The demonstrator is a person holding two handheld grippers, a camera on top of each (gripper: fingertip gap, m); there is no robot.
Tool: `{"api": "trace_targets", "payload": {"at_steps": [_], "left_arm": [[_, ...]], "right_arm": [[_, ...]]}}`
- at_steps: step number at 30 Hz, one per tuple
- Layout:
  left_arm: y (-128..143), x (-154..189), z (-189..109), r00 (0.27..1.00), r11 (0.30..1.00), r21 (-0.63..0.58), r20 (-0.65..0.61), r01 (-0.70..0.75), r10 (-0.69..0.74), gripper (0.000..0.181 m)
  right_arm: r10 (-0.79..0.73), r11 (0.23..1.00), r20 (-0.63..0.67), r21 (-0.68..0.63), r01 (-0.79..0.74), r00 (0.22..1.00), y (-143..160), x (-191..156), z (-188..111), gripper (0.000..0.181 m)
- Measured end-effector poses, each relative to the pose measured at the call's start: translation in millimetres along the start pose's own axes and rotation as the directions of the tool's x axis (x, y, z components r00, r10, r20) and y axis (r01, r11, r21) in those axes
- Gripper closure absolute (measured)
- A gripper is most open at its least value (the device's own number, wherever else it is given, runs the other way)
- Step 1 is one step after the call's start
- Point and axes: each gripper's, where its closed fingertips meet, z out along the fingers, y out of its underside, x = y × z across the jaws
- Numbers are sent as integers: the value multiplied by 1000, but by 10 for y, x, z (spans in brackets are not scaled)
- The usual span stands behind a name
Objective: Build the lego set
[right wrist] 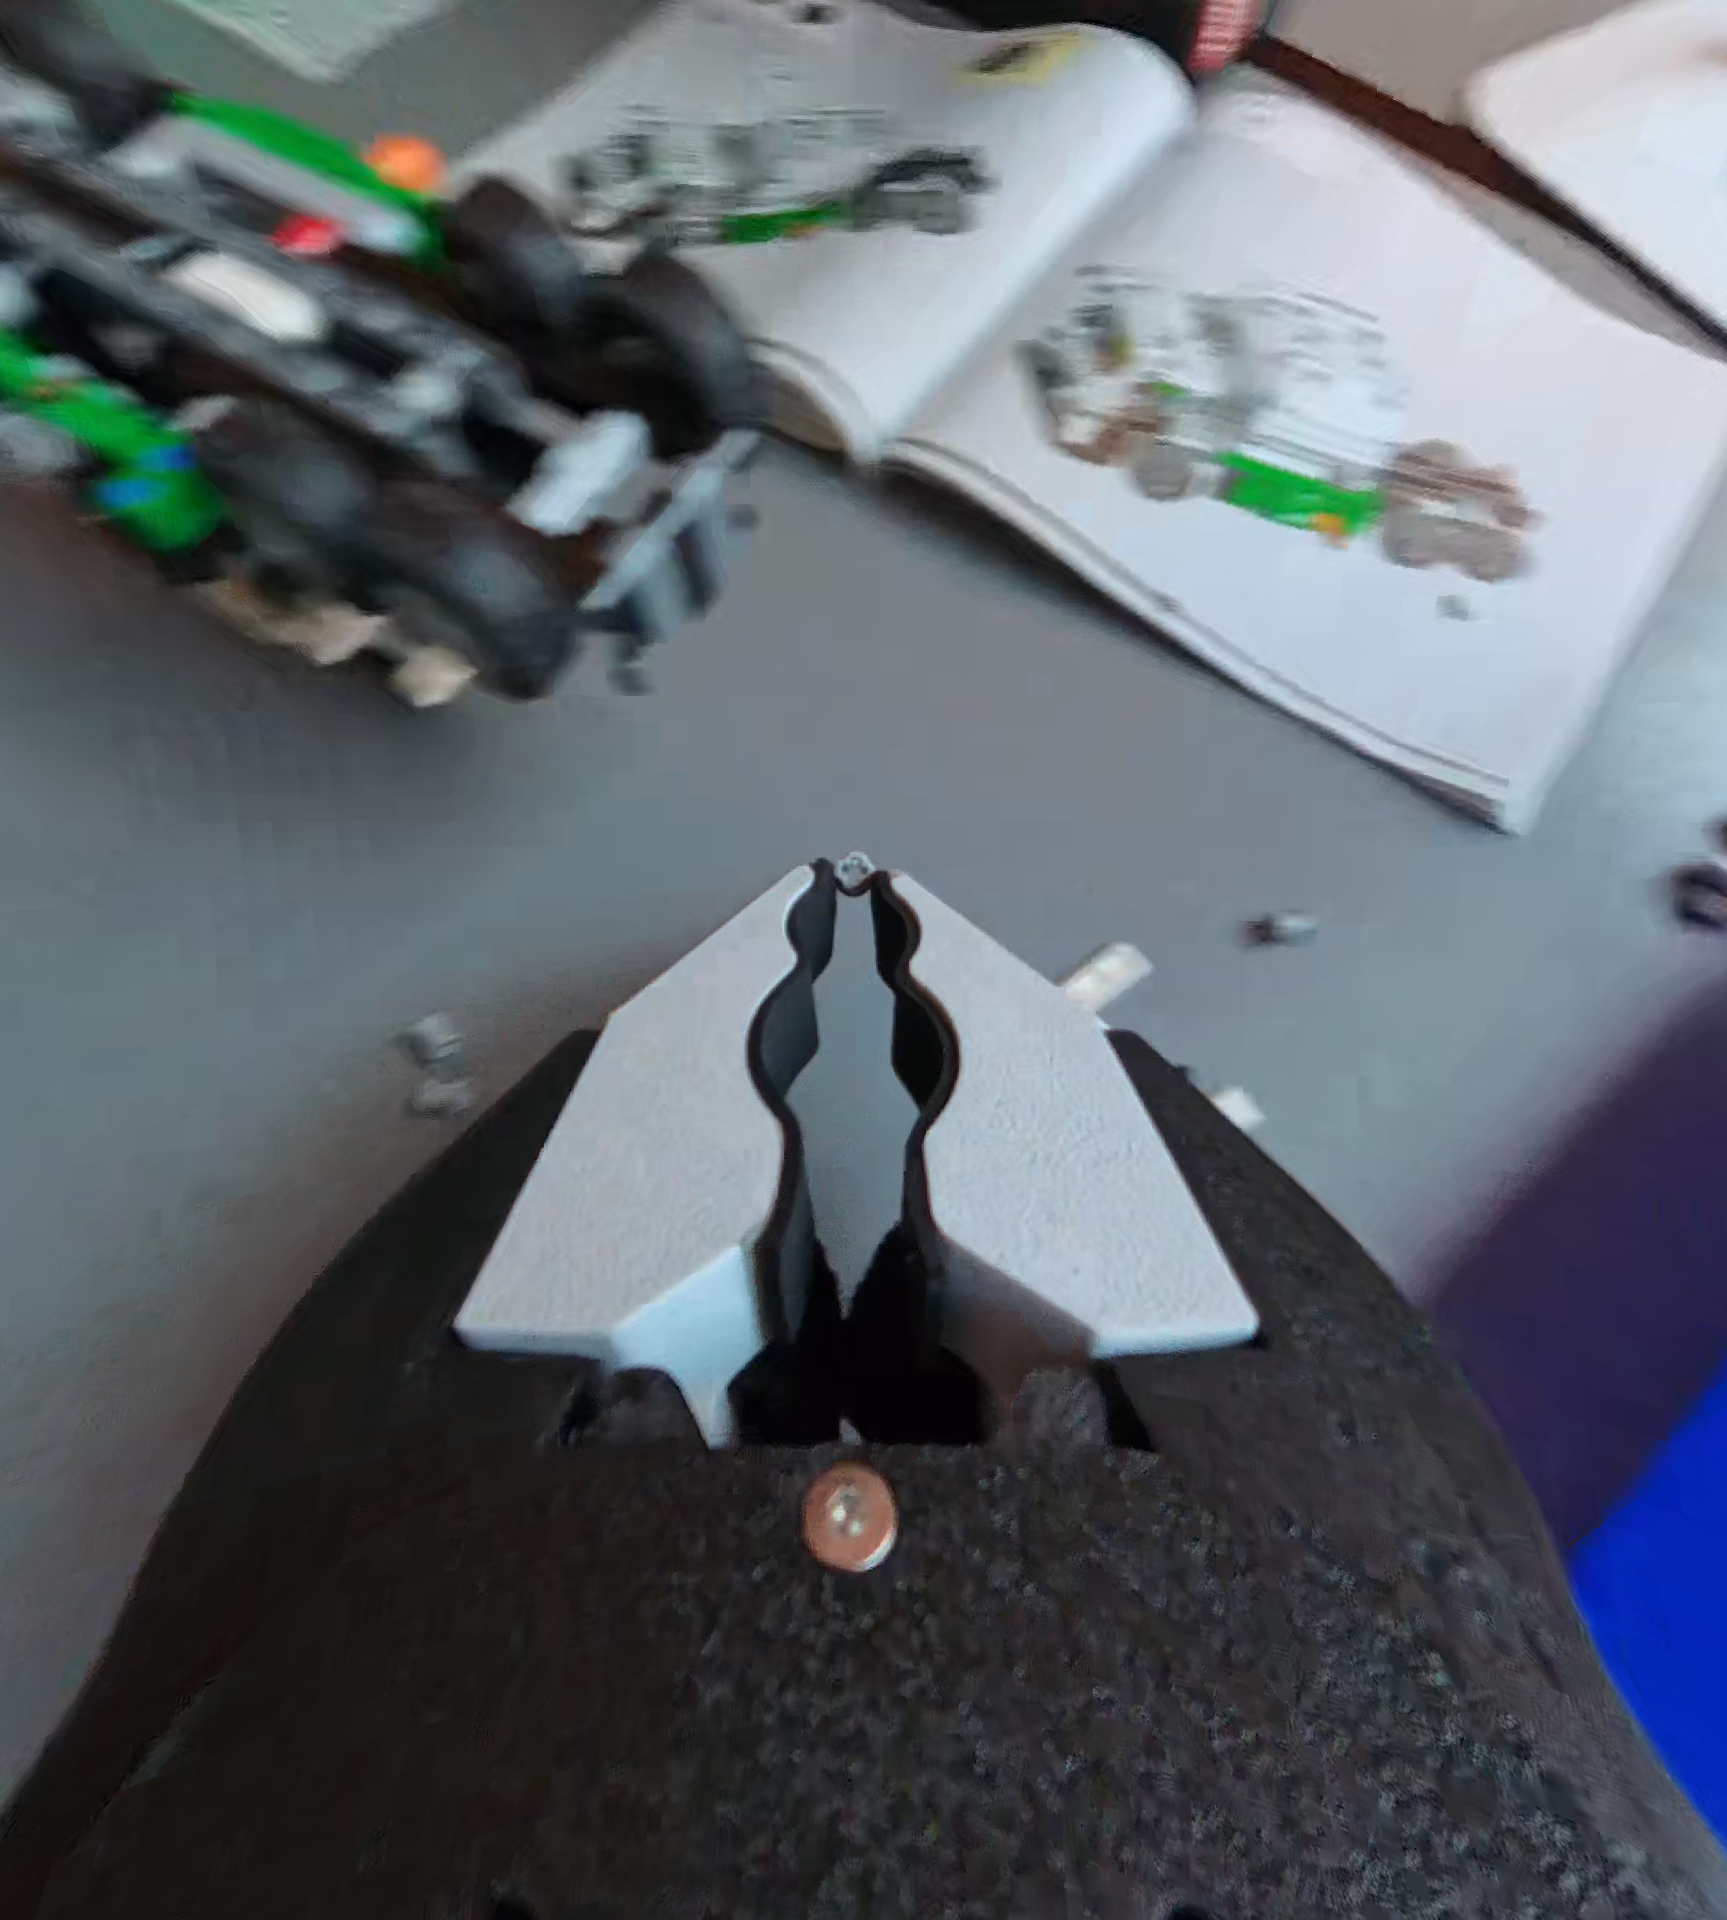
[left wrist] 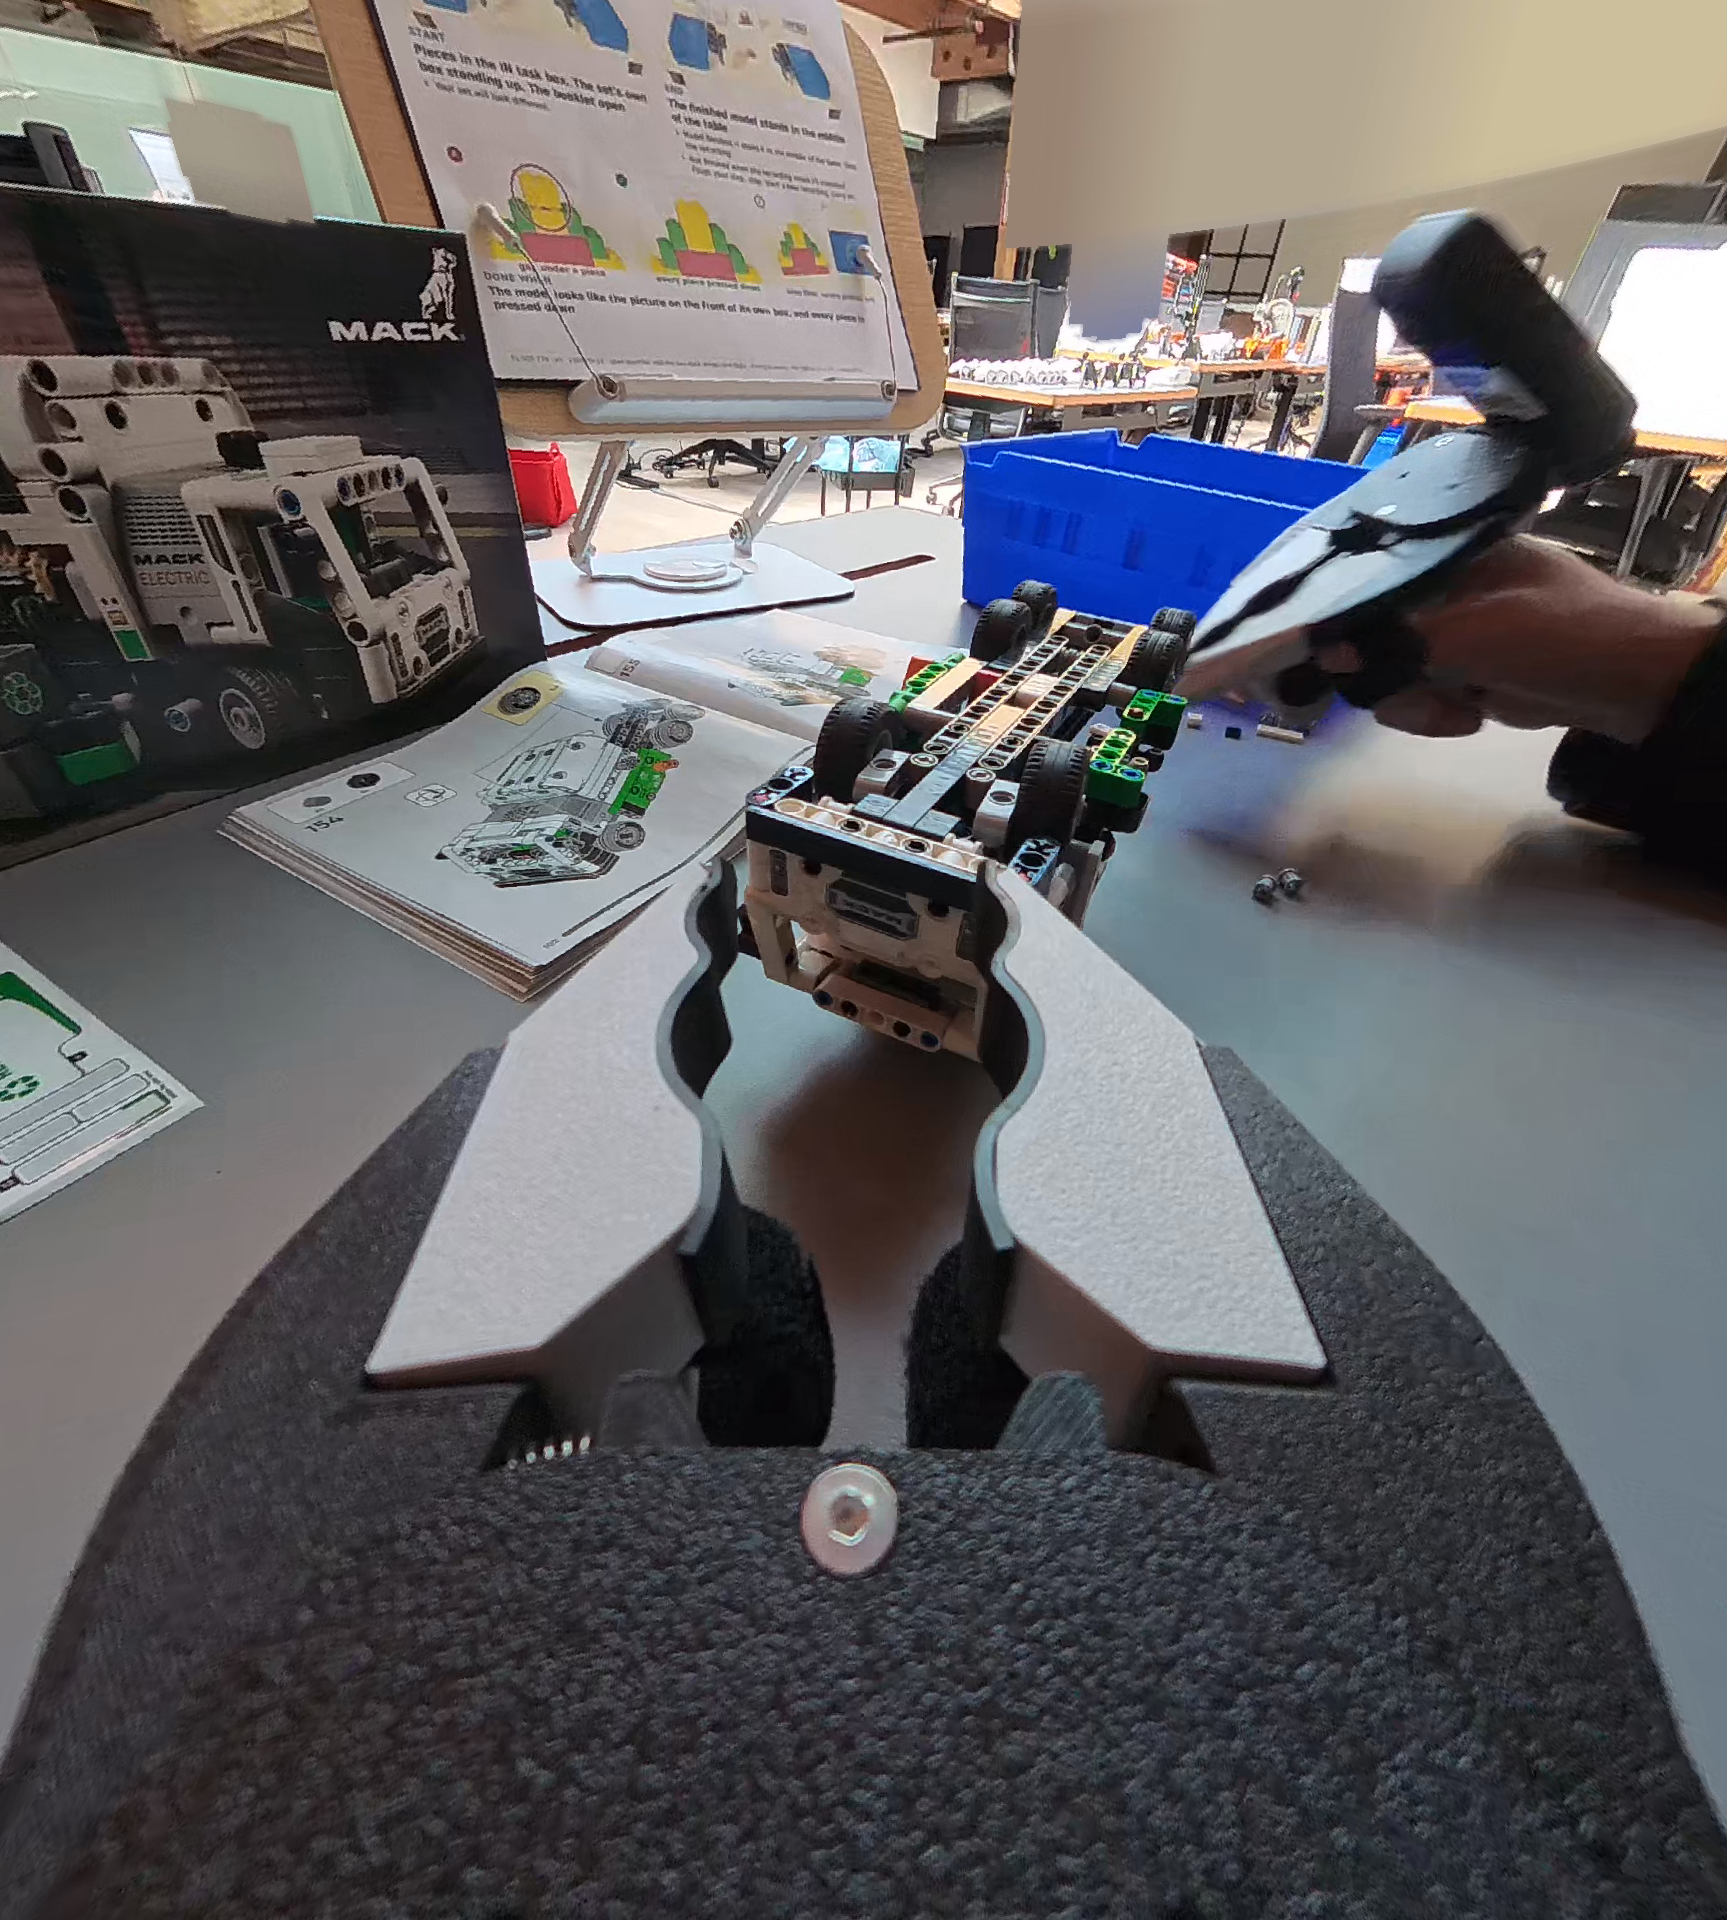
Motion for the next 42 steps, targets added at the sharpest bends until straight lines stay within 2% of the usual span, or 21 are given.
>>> {"api": "trace_targets", "payload": {"at_steps": [3,6,9,15,19,23,25,26,28,30,31,33,37,42], "left_arm": [[7,14,4,1000,1000,-5,2,-10,10,138],[2,6,1,1000,1000,-1,6,-6,6,138],[2,13,-2,1000,1000,-1,3,-3,3,138],[0,22,-8,1000,1000,2,8,-9,9,138],[1,18,-8,1000,1000,2,8,-5,5,138],[-6,7,-12,1000,1000,7,8,4,-4,139],[-9,1,-15,1000,1000,10,10,8,-8,138],[-10,-2,-16,1000,1000,10,11,9,-10,139],[-8,-4,-15,1000,1000,9,12,11,-11,138],[-5,-3,-12,1000,1000,7,11,11,-11,138],[-5,-3,-11,1000,1000,6,10,11,-12,138],[-6,-5,-12,1000,1000,7,8,16,-16,138],[-27,-25,-30,999,999,22,3,40,-40,139],[-33,-30,-36,998,997,25,-16,67,-66,138]], "right_arm": [[-148,988,261,-3,154,954,130,-712,-148,176],[-220,966,335,-60,253,916,339,-1005,-221,176],[-246,953,344,-85,291,906,441,-1096,-247,176],[-270,922,302,-193,336,914,657,-1063,-160,175],[-290,917,288,-191,351,913,650,-1060,-156,175],[-267,936,285,-148,318,921,568,-1034,-169,160],[-261,955,239,-80,286,936,412,-898,-204,158],[-247,966,152,-36,255,957,283,-711,-202,158],[-159,986,-104,31,163,982,45,-144,-196,158],[-13,999,-360,36,28,933,-15,476,-210,160],[41,999,-414,30,-31,909,7,655,-184,159],[115,992,-452,5,-126,885,81,861,-74,155],[205,971,-382,-35,-236,901,156,903,126,152],[190,968,-411,-73,-240,892,224,1003,174,159]]}}
